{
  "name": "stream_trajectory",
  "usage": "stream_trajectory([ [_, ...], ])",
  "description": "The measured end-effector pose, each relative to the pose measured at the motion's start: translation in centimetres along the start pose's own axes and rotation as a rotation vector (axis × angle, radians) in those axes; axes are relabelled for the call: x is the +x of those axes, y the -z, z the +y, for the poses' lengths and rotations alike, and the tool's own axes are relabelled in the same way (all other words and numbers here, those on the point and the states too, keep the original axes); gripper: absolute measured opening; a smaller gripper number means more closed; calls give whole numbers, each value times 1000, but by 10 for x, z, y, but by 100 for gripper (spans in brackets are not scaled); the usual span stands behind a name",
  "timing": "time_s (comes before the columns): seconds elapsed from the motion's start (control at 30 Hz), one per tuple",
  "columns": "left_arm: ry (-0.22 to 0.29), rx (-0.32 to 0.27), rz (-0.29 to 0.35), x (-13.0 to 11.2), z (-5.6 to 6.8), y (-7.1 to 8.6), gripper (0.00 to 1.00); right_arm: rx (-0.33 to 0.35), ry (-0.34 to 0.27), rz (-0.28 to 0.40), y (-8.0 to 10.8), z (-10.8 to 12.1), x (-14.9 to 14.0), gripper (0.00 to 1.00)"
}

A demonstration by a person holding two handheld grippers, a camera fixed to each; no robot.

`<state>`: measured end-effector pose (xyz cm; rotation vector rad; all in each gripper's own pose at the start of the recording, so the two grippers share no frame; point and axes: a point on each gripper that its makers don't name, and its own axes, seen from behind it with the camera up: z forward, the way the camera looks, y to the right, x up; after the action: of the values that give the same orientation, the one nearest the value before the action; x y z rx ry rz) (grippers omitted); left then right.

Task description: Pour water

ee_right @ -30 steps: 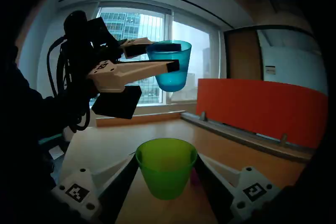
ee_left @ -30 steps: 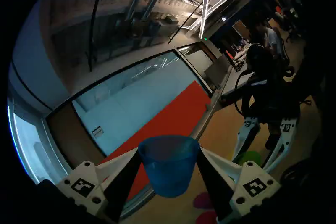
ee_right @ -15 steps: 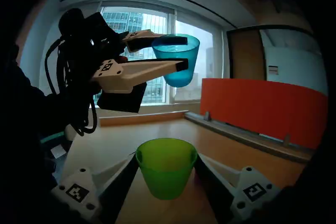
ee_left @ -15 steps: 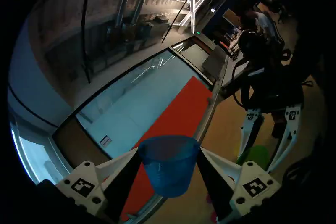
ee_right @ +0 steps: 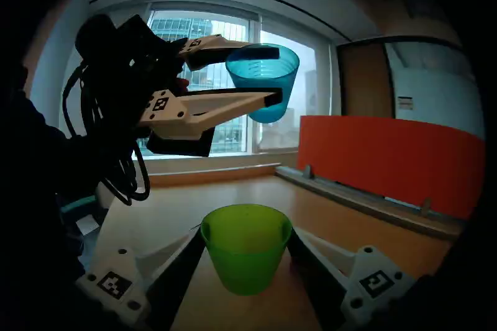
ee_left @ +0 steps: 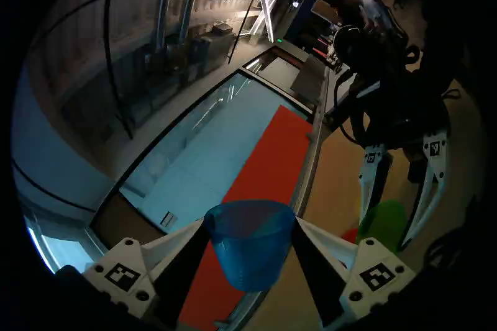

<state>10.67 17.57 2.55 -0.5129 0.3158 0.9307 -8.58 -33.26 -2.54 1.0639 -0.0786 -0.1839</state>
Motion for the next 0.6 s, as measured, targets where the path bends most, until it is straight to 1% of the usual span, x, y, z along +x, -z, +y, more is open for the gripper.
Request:
stream_trajectory([
  [0.6, -98, -1, -9, 3, 2, -4, 86, 3, -9, 6, 1, 2, 2, 92],
])
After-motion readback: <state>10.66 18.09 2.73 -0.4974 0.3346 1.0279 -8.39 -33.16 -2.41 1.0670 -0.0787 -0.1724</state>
